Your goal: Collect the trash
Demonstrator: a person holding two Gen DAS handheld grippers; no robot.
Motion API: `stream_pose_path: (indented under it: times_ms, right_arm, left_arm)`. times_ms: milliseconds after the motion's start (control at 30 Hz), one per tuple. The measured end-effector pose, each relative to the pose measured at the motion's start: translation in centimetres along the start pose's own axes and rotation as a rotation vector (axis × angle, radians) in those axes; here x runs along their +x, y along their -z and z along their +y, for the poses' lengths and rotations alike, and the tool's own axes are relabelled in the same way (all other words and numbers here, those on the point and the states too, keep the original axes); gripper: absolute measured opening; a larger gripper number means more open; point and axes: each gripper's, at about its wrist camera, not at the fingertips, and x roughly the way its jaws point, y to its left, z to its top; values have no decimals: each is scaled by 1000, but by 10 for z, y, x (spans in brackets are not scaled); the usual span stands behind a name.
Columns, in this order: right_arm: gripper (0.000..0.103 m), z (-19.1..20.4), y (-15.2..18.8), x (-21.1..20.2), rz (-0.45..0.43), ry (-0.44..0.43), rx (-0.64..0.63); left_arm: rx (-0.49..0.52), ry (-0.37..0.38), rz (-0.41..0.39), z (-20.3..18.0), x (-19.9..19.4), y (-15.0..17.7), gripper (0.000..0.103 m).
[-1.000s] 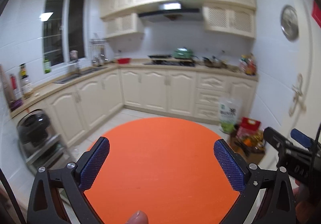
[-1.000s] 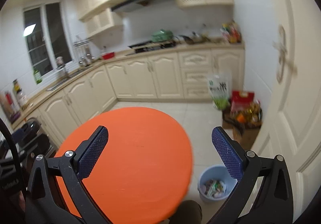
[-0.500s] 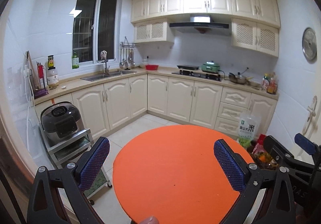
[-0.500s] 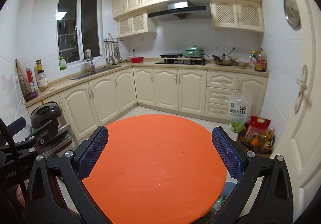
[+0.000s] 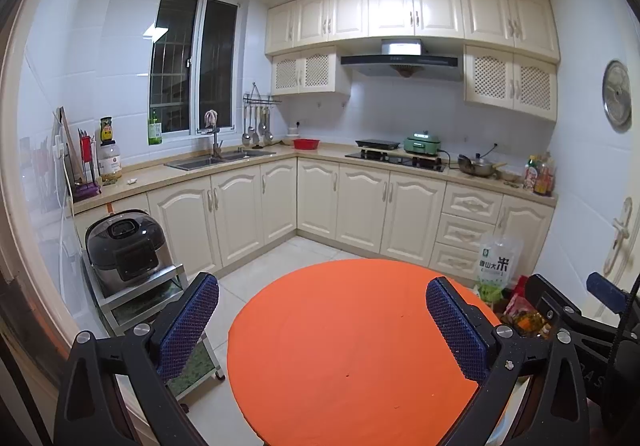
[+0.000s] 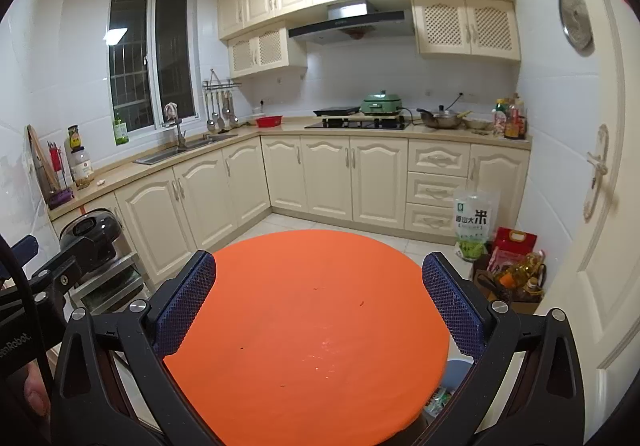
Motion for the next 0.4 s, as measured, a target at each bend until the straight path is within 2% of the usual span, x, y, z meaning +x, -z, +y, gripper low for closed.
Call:
stream_pose_path:
  times_ms: [167, 400]
  right_arm:
    - [103, 1, 1, -2, -3, -1, -1]
    - [103, 3, -2, -4, -15, -2, -6]
  left_arm:
    - [-1, 5, 2, 10, 7, -9, 102]
    - [7, 16, -37, 8, 3, -10, 102]
